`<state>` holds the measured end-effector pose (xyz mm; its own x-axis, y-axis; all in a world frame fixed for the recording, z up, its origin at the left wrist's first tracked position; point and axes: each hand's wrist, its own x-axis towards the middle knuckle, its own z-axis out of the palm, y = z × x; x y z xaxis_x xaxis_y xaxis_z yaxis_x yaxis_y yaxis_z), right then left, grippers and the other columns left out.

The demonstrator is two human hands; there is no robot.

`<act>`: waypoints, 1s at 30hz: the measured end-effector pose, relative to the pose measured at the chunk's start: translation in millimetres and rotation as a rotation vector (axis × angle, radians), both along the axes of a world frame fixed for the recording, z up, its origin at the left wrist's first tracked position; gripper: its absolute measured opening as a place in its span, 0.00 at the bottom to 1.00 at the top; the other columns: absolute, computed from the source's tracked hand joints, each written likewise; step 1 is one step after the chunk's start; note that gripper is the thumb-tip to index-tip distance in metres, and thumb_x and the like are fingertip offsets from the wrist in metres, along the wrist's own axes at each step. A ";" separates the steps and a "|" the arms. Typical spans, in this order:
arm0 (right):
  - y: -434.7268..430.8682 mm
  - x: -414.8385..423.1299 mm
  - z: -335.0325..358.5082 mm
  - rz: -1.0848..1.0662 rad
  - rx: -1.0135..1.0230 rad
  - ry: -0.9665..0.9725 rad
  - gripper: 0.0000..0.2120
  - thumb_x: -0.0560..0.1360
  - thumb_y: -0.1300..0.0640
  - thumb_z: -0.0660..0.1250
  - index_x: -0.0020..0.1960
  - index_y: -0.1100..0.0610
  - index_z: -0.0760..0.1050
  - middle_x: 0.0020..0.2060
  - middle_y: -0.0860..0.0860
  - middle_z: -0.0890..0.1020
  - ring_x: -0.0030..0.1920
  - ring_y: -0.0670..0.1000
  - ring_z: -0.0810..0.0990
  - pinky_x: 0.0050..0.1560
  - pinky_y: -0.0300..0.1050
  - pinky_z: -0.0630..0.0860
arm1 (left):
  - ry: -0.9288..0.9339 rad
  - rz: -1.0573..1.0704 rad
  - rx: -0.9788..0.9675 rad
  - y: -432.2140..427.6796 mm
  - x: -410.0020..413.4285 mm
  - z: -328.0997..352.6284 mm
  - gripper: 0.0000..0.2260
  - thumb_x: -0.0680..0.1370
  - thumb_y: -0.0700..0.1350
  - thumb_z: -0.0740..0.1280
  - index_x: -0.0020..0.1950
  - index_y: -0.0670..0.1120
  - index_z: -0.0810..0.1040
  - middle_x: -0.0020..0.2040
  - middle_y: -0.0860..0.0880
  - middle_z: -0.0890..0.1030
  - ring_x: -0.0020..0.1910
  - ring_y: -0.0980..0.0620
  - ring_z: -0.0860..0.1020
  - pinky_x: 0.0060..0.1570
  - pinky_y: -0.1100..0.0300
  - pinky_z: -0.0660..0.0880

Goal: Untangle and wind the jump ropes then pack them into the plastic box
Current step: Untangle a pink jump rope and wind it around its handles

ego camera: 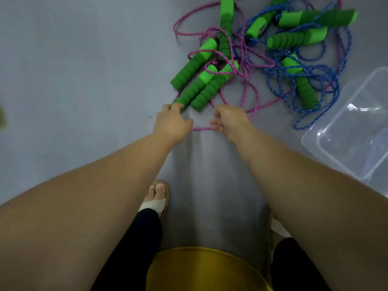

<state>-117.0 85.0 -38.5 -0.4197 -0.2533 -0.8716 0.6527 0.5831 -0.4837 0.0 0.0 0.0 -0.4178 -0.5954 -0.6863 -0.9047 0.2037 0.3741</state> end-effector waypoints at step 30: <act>91.1 22.7 340.5 0.164 -0.307 -0.069 0.12 0.76 0.48 0.57 0.45 0.57 0.72 0.24 0.51 0.72 0.21 0.48 0.66 0.25 0.36 0.67 | 0.282 0.287 0.757 42.7 25.5 258.6 0.19 0.80 0.60 0.56 0.53 0.44 0.71 0.45 0.44 0.80 0.40 0.47 0.78 0.40 0.56 0.75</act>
